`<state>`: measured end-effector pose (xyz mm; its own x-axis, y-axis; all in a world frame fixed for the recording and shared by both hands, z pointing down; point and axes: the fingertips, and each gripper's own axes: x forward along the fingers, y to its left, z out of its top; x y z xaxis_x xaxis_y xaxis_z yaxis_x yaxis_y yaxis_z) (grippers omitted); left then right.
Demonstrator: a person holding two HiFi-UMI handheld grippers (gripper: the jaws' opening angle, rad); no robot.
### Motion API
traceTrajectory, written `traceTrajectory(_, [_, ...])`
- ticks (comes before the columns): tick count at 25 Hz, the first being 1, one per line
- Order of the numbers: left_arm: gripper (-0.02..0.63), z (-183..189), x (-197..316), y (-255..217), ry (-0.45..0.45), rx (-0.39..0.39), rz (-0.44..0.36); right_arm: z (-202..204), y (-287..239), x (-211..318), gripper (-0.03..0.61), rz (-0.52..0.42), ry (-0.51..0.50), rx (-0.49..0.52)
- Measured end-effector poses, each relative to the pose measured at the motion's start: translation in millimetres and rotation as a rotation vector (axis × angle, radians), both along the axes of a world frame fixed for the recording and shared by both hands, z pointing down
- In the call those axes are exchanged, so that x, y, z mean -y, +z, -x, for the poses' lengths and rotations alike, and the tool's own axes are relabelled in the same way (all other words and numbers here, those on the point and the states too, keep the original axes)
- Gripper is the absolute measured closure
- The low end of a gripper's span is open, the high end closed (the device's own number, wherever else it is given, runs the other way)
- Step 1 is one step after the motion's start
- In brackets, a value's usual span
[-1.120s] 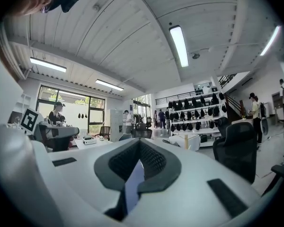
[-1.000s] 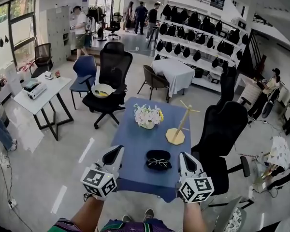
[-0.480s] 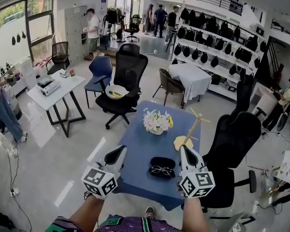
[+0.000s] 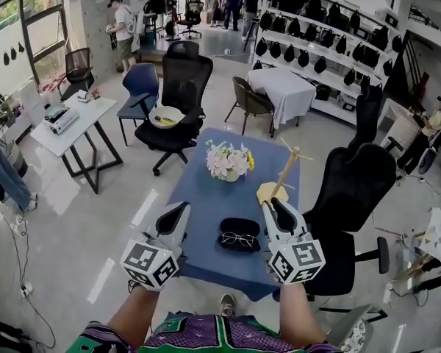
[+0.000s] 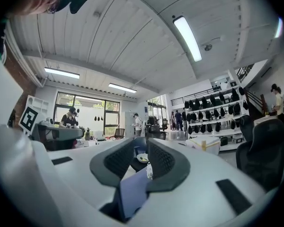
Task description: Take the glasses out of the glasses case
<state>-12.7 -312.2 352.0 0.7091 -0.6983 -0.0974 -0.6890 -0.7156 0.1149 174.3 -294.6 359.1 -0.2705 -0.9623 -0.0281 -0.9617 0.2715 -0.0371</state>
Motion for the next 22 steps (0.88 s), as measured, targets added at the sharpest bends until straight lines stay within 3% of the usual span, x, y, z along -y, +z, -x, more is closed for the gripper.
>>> traceTrajectory(9, [0.598,-20,2,24,0.029,0.007,0.037,4,71,7,0.5,0.177,-0.049,-0.107])
traceTrajectory(22, [0.598,-31,7,51,0.023,0.047,0.075,9,169,15,0.5,0.397,-0.137,-0.175])
